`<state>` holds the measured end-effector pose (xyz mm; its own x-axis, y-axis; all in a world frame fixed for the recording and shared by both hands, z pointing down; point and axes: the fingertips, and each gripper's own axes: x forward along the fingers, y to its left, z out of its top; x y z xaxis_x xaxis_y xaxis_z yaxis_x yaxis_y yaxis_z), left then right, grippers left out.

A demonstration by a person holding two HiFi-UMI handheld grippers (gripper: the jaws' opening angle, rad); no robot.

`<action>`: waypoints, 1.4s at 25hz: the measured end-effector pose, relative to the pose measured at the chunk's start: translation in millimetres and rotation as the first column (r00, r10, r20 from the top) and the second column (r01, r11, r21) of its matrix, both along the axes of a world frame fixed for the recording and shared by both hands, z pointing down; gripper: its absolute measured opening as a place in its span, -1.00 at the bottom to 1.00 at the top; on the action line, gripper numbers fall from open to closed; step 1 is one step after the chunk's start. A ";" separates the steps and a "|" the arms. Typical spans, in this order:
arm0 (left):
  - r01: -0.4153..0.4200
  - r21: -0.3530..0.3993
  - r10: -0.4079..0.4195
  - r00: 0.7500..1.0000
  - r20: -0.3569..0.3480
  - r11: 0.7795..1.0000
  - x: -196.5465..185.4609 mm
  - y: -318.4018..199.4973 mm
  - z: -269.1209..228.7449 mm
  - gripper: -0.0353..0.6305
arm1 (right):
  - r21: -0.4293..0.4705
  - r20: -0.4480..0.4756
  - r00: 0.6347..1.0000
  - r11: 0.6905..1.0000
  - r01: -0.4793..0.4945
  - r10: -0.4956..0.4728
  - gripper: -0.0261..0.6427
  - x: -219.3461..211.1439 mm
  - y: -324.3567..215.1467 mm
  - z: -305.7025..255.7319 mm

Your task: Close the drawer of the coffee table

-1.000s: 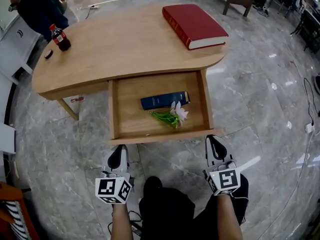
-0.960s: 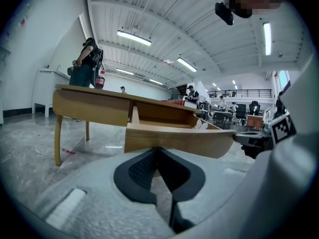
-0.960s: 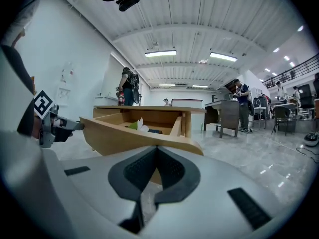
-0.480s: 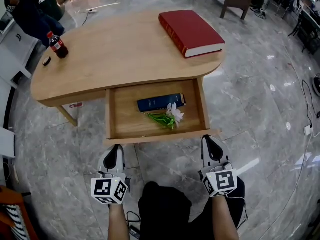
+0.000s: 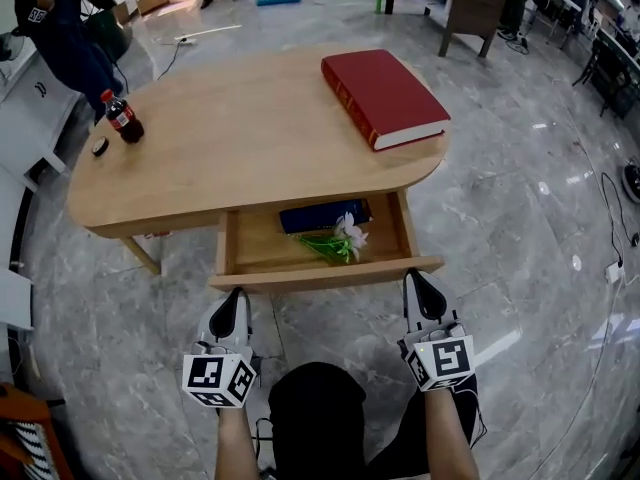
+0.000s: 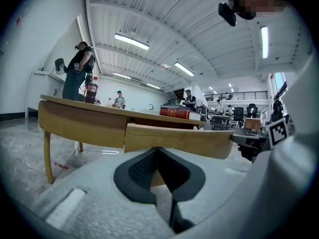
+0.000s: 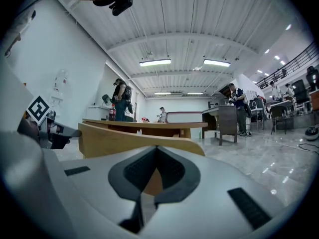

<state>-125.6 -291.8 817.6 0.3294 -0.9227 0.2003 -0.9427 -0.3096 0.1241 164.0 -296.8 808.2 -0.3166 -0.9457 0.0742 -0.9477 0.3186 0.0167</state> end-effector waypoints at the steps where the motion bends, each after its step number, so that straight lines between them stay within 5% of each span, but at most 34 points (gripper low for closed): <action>1: -0.006 -0.009 0.006 1.000 0.007 1.000 -0.1 -4.1 -0.4 -0.87 | -0.009 0.000 1.000 1.000 -0.007 0.007 -0.88 0.0 -4.2 -0.5; 16: -0.057 -0.072 0.059 0.998 0.029 0.996 -0.3 -54.9 0.8 -0.87 | -0.060 0.004 0.997 0.996 -0.071 0.071 -0.88 0.1 -56.6 -1.6; 35: -0.006 -0.071 0.003 0.999 -0.035 0.997 -3.0 -106.7 -1.3 -0.87 | -0.114 0.016 1.000 0.993 -0.022 0.024 -0.88 -2.5 -109.0 -3.6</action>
